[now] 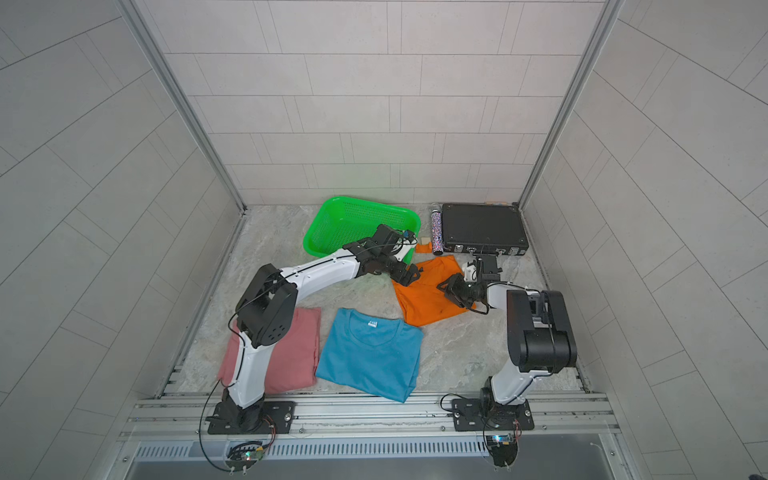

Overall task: Put the folded t-shirts into the basket
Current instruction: Adjust the T-shirt at the center of the board, then adjust the bin at the center of the board.

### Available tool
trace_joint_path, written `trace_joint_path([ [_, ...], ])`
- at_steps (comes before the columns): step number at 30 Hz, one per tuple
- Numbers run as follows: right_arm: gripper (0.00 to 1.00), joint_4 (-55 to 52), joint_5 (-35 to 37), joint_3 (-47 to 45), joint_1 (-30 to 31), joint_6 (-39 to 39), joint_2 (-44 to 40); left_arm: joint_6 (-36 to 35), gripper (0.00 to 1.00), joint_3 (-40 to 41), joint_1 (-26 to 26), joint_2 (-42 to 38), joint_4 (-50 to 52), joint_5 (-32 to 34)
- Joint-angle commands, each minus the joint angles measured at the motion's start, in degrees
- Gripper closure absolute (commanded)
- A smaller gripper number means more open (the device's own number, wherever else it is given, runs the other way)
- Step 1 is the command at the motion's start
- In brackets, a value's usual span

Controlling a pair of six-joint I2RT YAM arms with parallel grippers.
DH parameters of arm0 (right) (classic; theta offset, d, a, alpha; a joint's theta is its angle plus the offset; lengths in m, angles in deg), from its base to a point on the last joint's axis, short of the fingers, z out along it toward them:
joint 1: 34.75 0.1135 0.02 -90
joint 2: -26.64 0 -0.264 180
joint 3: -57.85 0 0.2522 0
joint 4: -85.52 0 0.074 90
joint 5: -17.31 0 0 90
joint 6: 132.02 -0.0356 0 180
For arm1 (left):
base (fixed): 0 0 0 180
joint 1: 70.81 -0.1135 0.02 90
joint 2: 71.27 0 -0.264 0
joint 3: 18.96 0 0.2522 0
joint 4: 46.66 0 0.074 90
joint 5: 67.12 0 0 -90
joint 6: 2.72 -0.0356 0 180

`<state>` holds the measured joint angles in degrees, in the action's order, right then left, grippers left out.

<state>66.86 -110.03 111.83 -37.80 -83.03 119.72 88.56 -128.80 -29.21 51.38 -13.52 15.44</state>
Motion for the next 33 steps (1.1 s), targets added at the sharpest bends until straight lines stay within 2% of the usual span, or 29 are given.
trace_joint_path([
  [1, 0.56, -2.2, 4.7, -3.9, -0.8, -0.7, -2.4, 1.2, 0.11, -5.1, -0.8, 3.1, 3.9, -2.8],
  [3, 0.57, -4.5, 8.1, -6.3, -1.2, -1.1, -6.3, 1.7, 0.11, -8.6, -1.3, 5.7, 5.2, -2.0],
  [12, 0.57, -7.0, 13.1, -15.6, -1.3, -9.4, -22.0, 1.8, 0.11, -19.6, -1.6, 12.2, 6.1, 2.3],
  [17, 0.57, -8.3, 13.7, -18.3, -0.7, -12.4, -28.0, 4.0, 0.13, -26.1, -1.6, 17.5, 6.8, 10.3],
  [21, 0.57, -11.0, 14.4, -17.9, -0.6, -11.1, -30.2, 4.2, 0.20, -29.9, -1.3, 20.2, 7.6, 13.5],
  [22, 0.57, -11.4, 14.3, -17.6, -0.6, -10.8, -30.4, 4.7, 0.24, -30.0, -1.3, 20.5, 7.6, 15.1],
  [25, 0.57, -12.0, 14.1, -17.3, -0.6, -10.4, -31.2, 7.6, 0.48, -30.4, -0.7, 21.4, 8.5, 22.9],
  [26, 0.57, -12.0, 14.1, -17.1, -0.6, -10.3, -31.5, 8.4, 0.52, -30.6, -0.7, 21.7, 9.0, 24.8],
  [33, 0.56, -13.0, 14.3, -16.0, -0.5, -9.5, -31.2, 12.0, 0.53, -33.3, -0.6, 23.1, 8.9, 31.1],
])
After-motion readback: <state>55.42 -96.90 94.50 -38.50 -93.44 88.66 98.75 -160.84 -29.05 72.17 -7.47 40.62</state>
